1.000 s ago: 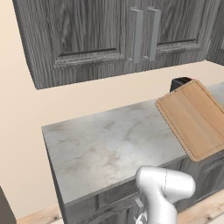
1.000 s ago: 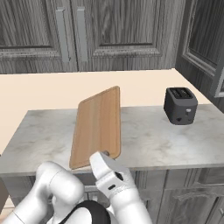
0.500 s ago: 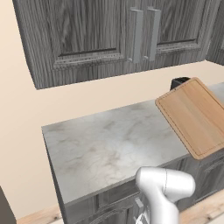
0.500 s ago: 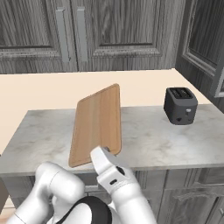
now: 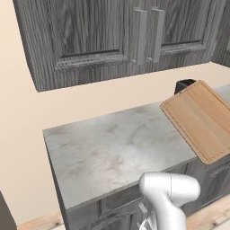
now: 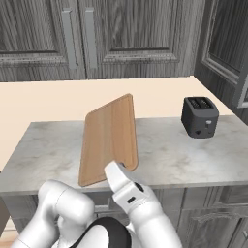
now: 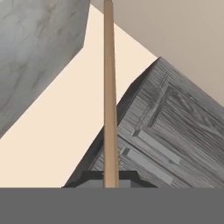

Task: Move the cutting board and knife to the sink. Then move spray from the cabinet to the counter.

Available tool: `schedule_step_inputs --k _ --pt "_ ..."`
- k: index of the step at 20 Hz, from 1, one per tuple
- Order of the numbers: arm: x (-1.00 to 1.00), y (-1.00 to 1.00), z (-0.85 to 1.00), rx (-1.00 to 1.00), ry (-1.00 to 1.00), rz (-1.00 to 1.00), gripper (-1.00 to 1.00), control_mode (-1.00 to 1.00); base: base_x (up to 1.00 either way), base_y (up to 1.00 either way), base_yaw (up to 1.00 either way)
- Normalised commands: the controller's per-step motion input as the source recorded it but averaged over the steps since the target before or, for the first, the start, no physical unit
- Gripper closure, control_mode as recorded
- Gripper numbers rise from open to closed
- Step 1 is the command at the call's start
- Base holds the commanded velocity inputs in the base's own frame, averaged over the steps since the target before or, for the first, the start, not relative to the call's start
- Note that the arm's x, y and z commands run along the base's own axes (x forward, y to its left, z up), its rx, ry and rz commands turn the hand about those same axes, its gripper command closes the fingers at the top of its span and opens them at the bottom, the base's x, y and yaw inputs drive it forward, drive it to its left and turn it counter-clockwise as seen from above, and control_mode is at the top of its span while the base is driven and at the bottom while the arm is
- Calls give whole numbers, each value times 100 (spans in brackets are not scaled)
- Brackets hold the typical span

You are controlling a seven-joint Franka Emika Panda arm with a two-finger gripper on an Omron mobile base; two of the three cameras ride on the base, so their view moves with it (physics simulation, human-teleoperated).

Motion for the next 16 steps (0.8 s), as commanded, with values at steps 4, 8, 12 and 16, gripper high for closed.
schedule_step_inputs --k 4,8,12,16 --pt "-4 0 0 0 0 0 100 -100 0 0 0" --pt "-26 0 0 0 0 -10 100 -100 0 0 0" --pt "-19 -1 0 1 -1 -28 100 -100 0 0 0" --pt "-19 -8 0 3 -5 -33 100 -100 0 0 0"
